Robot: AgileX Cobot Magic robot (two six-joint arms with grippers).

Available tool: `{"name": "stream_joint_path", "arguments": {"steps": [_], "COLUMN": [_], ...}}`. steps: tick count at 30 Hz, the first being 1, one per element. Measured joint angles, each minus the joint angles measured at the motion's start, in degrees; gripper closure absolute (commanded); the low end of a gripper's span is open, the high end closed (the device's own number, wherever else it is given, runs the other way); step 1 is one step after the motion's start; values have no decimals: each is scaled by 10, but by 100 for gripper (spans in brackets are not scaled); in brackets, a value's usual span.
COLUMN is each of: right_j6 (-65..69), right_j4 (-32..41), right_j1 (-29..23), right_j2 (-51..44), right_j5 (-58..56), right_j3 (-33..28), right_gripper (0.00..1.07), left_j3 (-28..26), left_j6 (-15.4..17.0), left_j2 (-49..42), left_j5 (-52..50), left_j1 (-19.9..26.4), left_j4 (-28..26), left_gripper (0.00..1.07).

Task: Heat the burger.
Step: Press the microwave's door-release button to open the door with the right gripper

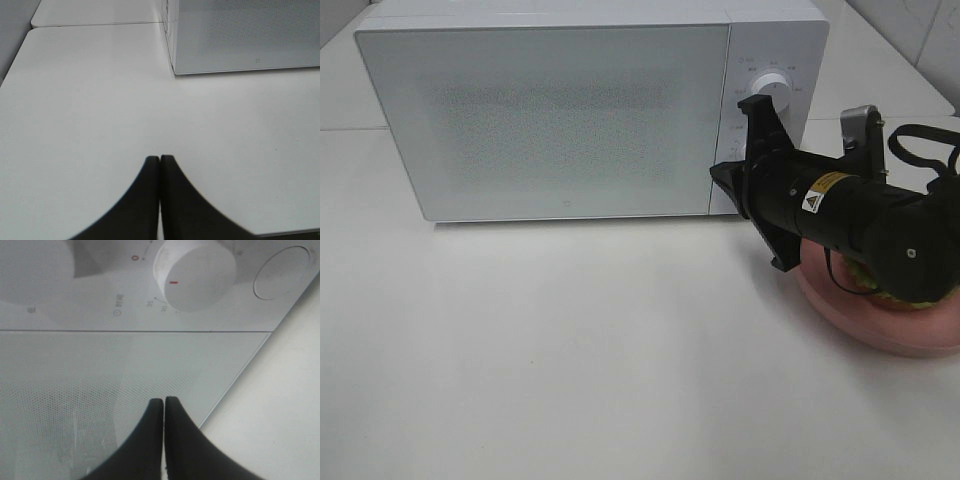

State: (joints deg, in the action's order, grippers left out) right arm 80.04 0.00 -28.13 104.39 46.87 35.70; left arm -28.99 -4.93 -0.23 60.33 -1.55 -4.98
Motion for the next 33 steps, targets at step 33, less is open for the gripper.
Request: {"name": "stream_joint_path", "arguments": {"steps": [33], "right_j6": [-34], "right_j4": [162], "right_j1": [0], "right_j2": [68], "right_j5": [-6], "right_j3": [40], "right_gripper": [107], "left_j3": [0], "left_j6": [0], "left_j2": [0], "left_j5": [0], "left_j1": [0], "left_j4": [0], "left_gripper": [106]}}
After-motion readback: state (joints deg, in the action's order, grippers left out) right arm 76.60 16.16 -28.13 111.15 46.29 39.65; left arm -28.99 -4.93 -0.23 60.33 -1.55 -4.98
